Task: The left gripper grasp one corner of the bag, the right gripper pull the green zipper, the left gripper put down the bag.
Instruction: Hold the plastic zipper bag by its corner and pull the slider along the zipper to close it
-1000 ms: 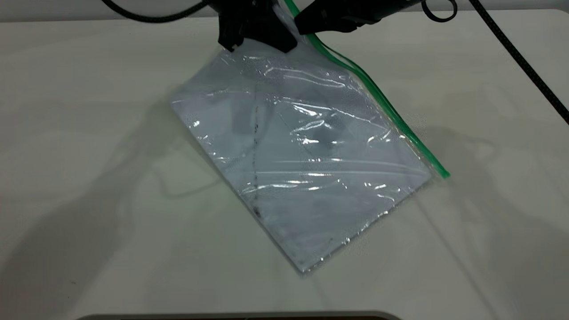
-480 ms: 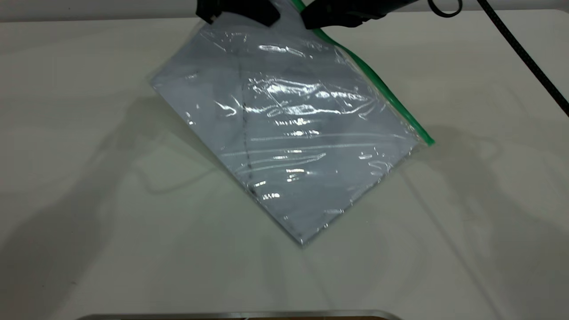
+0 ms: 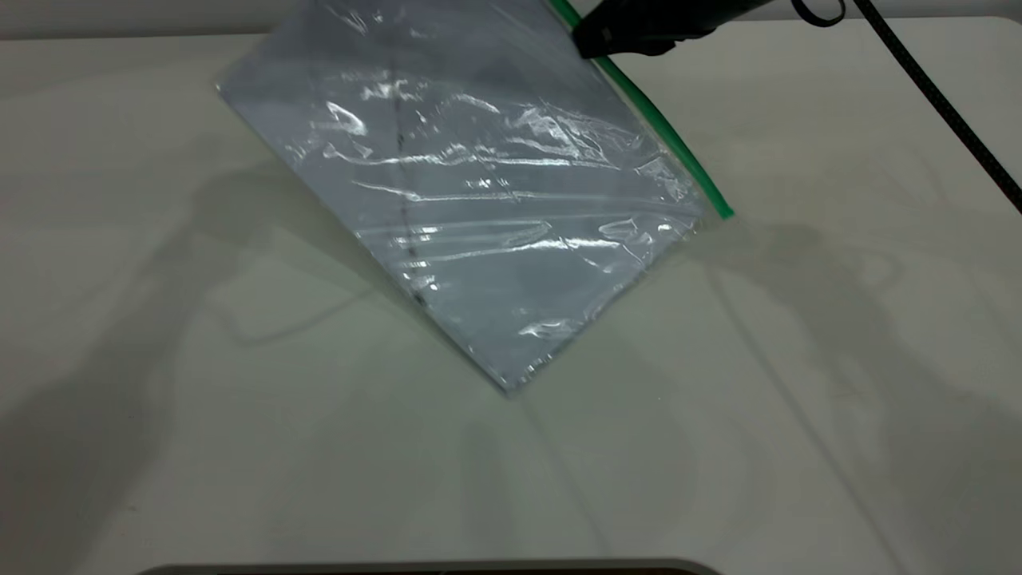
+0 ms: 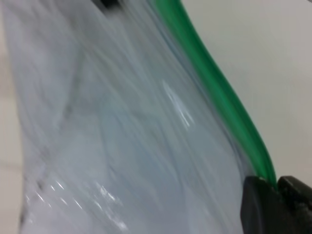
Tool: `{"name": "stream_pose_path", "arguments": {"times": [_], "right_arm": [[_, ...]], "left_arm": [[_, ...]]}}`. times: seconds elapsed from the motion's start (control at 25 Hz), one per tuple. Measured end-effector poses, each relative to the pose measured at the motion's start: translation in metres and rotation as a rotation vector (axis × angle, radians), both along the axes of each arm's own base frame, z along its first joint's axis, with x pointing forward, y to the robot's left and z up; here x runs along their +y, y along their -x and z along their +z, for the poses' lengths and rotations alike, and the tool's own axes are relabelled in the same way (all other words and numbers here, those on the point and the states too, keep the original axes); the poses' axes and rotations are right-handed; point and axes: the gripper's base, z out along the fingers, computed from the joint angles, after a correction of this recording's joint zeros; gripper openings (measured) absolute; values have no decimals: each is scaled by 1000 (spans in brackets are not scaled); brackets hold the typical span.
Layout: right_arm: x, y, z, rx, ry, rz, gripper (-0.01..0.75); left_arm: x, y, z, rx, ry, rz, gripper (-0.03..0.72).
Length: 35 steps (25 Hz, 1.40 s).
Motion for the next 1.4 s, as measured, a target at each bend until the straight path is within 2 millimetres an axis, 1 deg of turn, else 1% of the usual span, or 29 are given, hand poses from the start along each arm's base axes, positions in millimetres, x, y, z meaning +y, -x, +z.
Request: {"name": "stream_pose_path", "arguments": {"times": [0.16, 0.24, 0.36, 0.48, 0.6, 0.76, 0.96, 1.12, 1.2, 1.24, 1.32, 1.4], "right_arm": [[-3, -2, -11, 12, 36, -22, 41], [-5, -1, -25, 38, 58, -34, 42], [-10, 1, -53, 87, 117, -65, 43], [-16, 3, -72, 119, 174, -98, 44], [-20, 6, -81, 137, 206, -115, 45], [-24, 9, -86, 151, 228, -126, 45], [-24, 9, -84, 148, 227, -127, 49], [-25, 6, -72, 125, 230, -149, 74], [-28, 3, -59, 94, 238, -169, 107], [-30, 1, -52, 79, 241, -181, 138], [-32, -2, -29, 34, 228, -209, 214], [-33, -6, -3, -11, 193, -235, 318]], "left_arm": [[8, 0, 13, -20, 6, 7, 51], [11, -1, 15, -22, 2, 10, 51], [15, -1, 14, -18, -5, 7, 51], [17, -2, 14, -18, -5, 12, 51], [21, -2, 14, -15, -5, 17, 51], [30, -5, 15, -9, 4, 36, 51], [32, -4, 15, 3, 8, 30, 51], [33, -5, 16, 5, 16, 35, 51], [35, -5, 16, 7, 22, 43, 51], [36, -6, 15, 11, 26, 46, 51], [36, -7, 9, 25, 27, 51, 51], [34, -8, -5, 59, 23, 54, 52]]}}
